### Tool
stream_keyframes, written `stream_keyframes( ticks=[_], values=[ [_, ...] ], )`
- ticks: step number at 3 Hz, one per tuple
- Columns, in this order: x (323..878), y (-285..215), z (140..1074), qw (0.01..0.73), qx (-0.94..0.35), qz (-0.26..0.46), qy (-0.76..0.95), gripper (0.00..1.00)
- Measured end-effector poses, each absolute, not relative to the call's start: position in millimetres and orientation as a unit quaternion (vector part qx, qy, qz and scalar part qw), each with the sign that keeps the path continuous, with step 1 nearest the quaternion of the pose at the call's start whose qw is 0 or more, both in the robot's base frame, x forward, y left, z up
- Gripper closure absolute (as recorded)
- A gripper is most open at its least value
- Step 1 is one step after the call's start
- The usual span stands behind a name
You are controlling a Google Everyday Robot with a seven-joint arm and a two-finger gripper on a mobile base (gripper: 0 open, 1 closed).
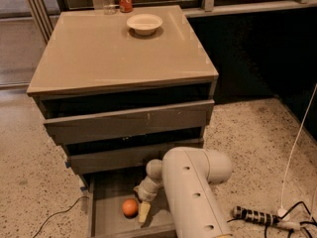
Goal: Pick orange from bottom drawer and place on counter
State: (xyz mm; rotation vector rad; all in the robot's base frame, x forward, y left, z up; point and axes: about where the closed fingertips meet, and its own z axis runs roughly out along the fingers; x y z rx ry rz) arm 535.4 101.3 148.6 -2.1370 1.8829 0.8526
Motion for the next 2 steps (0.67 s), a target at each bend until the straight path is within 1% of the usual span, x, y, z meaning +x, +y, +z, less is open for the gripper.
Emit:
stream_keyframes(
  ticks=[1, 2],
  values=[
    [531.7, 130.3, 141.3, 0.075, -0.727, 0.295, 0.615, 0.00],
    [519.4, 136.8, 134.1, 0.065, -0.734, 0.300, 0.606, 0.00]
  ],
)
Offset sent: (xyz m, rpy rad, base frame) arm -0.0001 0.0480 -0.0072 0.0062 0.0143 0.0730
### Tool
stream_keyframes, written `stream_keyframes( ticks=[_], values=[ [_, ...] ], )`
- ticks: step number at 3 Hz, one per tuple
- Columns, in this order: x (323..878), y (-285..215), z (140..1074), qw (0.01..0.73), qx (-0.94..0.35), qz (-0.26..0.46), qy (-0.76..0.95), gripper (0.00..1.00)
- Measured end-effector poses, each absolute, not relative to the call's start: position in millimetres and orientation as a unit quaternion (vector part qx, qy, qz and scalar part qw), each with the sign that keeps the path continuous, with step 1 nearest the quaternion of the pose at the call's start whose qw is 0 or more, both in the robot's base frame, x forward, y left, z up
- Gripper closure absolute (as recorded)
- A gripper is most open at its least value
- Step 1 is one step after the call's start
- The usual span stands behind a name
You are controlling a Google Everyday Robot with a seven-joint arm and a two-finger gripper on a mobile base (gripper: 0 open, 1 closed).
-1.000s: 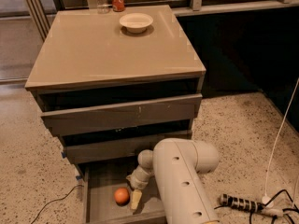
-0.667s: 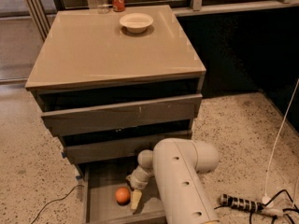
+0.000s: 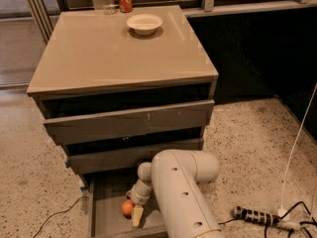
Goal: Pick orange from bottom drawer and place on counter
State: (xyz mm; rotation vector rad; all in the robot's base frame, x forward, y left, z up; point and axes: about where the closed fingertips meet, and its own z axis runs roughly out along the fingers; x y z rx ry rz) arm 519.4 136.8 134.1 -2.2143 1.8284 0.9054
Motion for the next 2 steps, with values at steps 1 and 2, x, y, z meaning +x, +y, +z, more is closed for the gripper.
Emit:
stream_keyframes(
  ticks=[1, 2],
  values=[
    [519.3, 136.8, 134.0, 0.065, -0.734, 0.300, 0.606, 0.00],
    [519.3, 136.8, 134.0, 0.065, -0.734, 0.300, 0.606, 0.19]
  ],
)
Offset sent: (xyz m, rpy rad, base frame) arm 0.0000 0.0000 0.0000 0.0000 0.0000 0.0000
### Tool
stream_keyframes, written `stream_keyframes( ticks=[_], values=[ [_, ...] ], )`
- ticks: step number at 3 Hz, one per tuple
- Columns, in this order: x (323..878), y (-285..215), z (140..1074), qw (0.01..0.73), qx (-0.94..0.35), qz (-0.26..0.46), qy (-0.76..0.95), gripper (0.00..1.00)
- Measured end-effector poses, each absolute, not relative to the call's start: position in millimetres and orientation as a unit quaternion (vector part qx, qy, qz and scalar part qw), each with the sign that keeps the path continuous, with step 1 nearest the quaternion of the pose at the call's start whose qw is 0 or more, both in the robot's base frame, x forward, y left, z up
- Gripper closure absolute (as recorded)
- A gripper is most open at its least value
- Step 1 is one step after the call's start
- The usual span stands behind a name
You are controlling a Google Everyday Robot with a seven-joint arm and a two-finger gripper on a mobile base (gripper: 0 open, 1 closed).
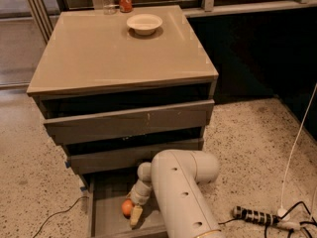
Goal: Pick orange from bottom drawer and place on counter
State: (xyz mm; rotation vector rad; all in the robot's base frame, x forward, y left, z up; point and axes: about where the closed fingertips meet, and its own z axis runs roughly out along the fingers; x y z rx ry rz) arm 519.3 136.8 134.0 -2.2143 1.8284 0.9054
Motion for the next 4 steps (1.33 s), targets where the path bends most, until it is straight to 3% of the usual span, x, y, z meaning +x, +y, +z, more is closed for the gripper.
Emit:
stream_keyframes(
  ticks=[3, 4],
  values=[
    [519.2, 136.9, 134.0, 0.065, -0.734, 0.300, 0.606, 0.89],
    [519.1, 136.9, 134.0, 0.065, -0.734, 0.300, 0.606, 1.00]
  ],
)
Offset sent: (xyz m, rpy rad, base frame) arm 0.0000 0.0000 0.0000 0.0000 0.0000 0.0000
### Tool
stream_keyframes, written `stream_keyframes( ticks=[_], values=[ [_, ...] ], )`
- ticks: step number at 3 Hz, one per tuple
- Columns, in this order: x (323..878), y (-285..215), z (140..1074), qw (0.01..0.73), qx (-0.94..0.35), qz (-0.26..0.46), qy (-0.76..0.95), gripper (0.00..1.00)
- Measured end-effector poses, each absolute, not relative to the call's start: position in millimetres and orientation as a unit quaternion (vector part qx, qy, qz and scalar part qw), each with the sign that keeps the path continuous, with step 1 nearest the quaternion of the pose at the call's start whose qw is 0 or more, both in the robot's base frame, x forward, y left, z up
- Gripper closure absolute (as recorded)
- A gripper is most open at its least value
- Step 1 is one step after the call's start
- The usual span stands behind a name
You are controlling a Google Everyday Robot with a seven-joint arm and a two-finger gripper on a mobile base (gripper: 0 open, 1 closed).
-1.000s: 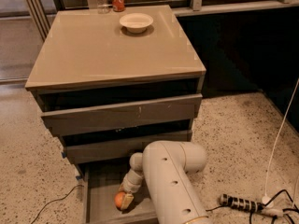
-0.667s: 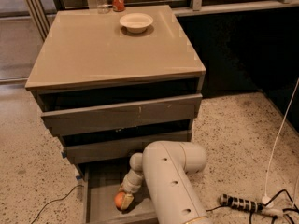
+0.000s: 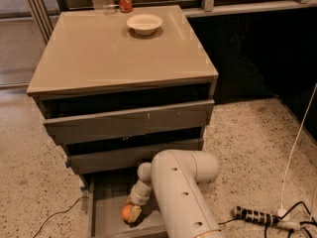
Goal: Pick orange from bottom drawer and place on counter
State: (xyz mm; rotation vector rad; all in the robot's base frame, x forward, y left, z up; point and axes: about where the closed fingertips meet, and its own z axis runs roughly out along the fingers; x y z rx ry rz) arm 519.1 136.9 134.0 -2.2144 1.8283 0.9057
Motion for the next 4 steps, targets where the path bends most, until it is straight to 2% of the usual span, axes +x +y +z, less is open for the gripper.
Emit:
stream_keyframes(
  ticks=[4],
  values=[
    [494.4, 125.0, 167.8, 0.094, -0.741, 0.288, 0.598, 1.00]
  ],
)
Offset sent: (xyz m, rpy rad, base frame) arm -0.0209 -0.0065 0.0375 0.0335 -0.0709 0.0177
